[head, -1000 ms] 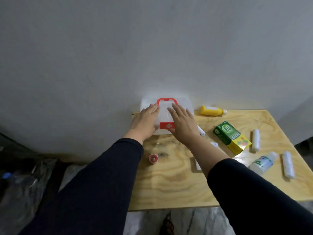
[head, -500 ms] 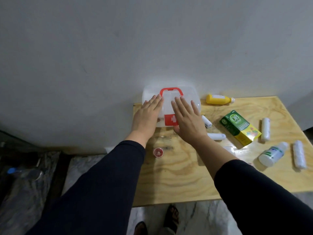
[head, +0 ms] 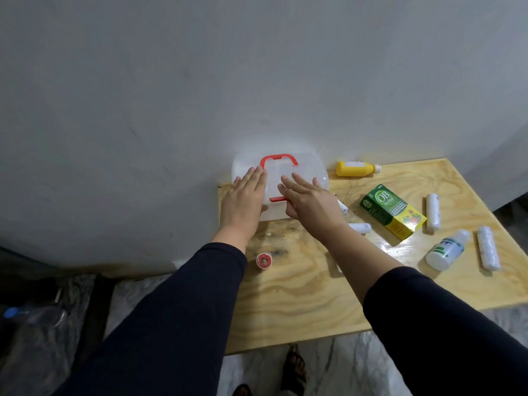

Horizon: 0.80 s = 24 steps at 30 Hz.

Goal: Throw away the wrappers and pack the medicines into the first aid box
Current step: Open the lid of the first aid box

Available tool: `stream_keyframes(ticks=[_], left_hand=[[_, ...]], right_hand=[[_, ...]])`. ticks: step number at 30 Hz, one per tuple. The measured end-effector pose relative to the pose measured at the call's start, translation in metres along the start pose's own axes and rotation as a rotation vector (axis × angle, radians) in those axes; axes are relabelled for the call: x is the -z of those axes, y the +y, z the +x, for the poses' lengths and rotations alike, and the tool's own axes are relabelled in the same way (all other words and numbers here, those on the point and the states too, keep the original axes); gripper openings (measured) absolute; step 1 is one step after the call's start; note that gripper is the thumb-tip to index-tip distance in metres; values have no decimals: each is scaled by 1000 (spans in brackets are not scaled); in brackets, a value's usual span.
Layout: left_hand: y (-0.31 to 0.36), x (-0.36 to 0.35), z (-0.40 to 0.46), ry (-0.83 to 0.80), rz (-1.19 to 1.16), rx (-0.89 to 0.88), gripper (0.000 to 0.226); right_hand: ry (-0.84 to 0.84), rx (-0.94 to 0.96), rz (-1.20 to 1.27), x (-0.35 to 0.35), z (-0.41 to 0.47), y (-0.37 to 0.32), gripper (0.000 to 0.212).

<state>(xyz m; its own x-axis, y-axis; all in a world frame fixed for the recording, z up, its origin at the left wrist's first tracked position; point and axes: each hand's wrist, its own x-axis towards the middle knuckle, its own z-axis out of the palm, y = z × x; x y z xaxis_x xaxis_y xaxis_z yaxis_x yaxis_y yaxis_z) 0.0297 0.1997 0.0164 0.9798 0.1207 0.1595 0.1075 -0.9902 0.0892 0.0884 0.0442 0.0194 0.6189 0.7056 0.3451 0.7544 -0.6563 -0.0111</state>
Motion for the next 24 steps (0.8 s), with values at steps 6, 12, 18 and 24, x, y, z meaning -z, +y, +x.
stream_keyframes(ticks=[6,12,18,24], left_hand=[[-5,30,7,-43,16,-72,77],[-8,64,19,-14,2,-84,65],[-10,79,38,84,-10,-80,54],[-17,78,56,113,-66,-43,48]], right_hand=[[40,-2,10,12,4,5,42],[-51,-450,49,27,-10,20,72],[-197,-619,214,13,-10,21,57],[-417,-586,202,-4,4,13,70]])
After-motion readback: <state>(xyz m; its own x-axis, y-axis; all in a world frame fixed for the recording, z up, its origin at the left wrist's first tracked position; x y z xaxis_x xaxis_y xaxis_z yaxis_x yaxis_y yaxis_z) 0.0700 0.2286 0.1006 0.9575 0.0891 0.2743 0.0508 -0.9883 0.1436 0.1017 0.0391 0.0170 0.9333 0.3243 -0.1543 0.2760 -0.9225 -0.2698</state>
